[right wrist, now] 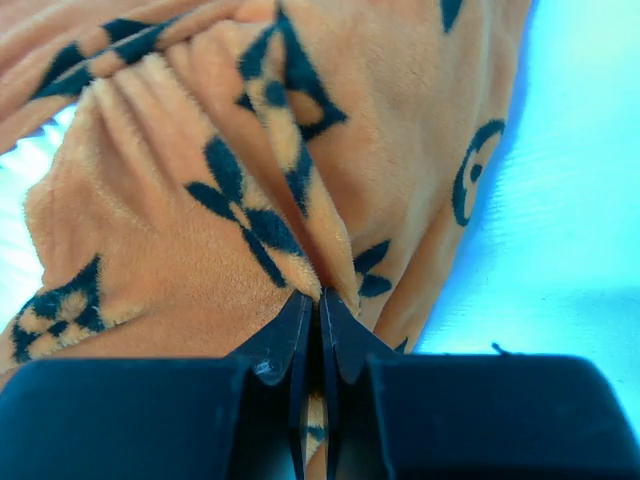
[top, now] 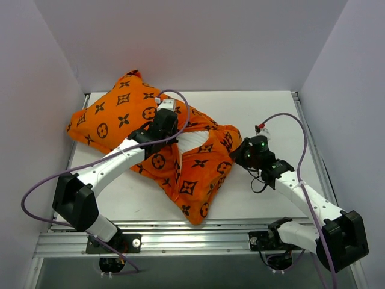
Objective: Remove the pillowcase from the pillow
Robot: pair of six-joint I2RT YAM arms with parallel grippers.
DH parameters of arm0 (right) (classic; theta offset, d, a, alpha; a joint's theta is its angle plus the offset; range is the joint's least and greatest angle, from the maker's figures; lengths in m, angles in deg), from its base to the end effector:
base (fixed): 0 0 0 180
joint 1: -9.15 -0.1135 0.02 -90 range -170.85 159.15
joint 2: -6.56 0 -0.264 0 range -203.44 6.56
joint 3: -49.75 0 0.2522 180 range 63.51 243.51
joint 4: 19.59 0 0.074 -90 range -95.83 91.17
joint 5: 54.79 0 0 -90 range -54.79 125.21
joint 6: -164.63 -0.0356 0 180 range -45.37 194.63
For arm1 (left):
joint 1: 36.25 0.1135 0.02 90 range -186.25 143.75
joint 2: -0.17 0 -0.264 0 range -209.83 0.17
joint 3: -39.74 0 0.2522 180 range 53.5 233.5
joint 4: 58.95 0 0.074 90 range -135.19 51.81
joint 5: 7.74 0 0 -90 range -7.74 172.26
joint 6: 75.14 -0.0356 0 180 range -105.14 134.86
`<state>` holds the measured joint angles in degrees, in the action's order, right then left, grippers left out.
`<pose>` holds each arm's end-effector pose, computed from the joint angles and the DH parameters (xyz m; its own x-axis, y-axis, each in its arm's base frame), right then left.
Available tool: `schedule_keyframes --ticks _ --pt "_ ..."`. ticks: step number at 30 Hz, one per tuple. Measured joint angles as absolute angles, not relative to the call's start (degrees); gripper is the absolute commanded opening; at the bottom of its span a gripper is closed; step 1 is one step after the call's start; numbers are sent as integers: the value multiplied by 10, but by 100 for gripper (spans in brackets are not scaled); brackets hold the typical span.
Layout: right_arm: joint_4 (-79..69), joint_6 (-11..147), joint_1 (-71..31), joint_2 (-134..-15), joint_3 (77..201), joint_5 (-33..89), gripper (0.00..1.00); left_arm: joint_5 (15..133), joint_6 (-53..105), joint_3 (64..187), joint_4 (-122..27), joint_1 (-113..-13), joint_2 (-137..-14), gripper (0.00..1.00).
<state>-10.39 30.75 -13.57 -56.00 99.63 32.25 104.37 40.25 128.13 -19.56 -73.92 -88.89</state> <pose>0.2263 0.0967 0.2516 -0.5458 0.5219 -0.6555 -0.0716 0.7504 0.6571 0.2850 -0.2031 0.3057 -0.6052 -0.0346 -0.7953 0.0871 0.9902 -0.1093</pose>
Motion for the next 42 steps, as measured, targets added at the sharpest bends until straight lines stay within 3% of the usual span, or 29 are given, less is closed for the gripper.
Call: schedule_keyframes --ticks 2,5,6,9,15,20,23,27,33,37,42 --pt "-79 314 -140 -567 1023 324 3 1040 409 1274 -202 -740 -883 2" --pt "-30 327 -166 -597 1093 351 36 1042 418 1263 -209 -744 -873 2" --pt "-17 332 -177 -610 1121 364 52 1044 419 1260 -209 -746 -870 2" --pt "9 345 -210 -654 1203 394 74 1050 428 1249 -210 -753 -861 2" --pt "42 354 -257 -747 1346 449 90 1064 439 1237 -221 -760 -856 2" --pt "60 354 -290 -822 1401 490 93 1072 446 1226 -230 -763 -847 2" --pt "73 354 -302 -862 1400 513 88 1073 452 1217 -233 -763 -841 2" --pt "31 339 -291 -853 1318 525 79 1060 472 1193 -249 -757 -832 2" --pt "-30 315 -180 -720 1132 464 72 1031 498 1156 -284 -742 -812 2" --pt "-89 299 -141 -679 1054 383 62 1002 512 1139 -293 -741 -803 2" --pt "-202 297 -119 -684 997 288 42 993 518 1136 -292 -738 -797 3"
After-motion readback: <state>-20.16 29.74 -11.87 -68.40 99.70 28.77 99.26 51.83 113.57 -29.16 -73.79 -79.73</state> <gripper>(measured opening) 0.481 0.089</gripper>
